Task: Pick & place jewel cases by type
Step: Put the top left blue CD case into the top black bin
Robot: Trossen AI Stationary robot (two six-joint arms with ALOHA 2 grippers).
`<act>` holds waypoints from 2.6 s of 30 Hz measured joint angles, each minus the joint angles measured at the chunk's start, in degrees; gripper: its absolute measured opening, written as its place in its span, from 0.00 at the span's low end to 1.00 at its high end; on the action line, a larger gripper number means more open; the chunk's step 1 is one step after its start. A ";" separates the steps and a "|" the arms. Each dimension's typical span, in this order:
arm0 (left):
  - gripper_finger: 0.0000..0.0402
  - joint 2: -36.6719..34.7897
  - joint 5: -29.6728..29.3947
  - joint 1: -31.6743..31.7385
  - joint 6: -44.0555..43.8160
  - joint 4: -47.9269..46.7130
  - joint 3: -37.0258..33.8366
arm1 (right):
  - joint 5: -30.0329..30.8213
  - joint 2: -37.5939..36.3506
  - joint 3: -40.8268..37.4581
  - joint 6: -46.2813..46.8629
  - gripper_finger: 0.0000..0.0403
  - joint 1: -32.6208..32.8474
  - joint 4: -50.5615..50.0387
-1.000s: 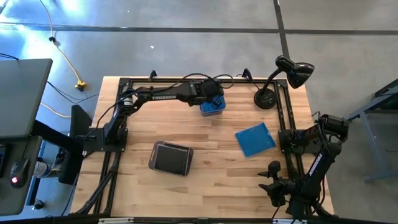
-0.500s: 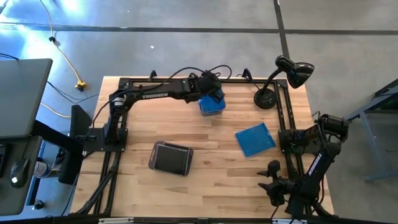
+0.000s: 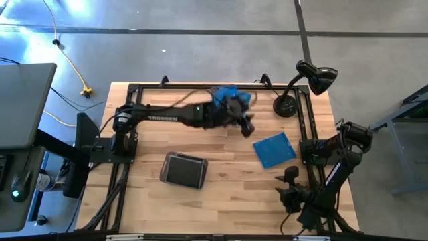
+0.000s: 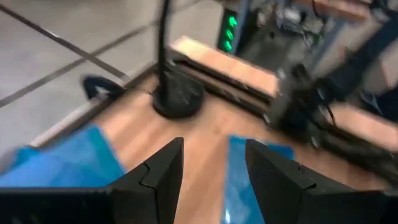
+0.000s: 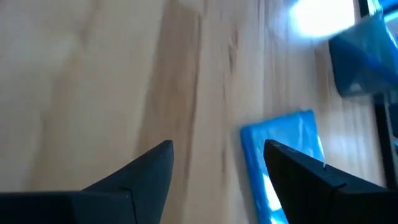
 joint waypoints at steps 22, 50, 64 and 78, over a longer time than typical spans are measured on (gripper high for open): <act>0.42 17.22 4.53 -4.14 -15.95 7.19 -0.08 | -7.50 -0.05 -11.15 0.88 0.61 -10.04 -4.92; 0.42 5.94 -18.78 -0.14 10.11 -20.20 -0.06 | -2.22 -0.15 -6.98 -0.42 0.61 -18.03 -3.42; 0.42 4.30 -1.54 17.84 -24.33 -36.57 -0.09 | -1.56 -0.17 -6.97 -1.27 0.61 -17.36 -2.27; 0.42 4.35 20.03 29.97 -25.73 -34.85 -4.75 | -1.66 -0.17 -6.97 -1.46 0.61 -17.36 -1.50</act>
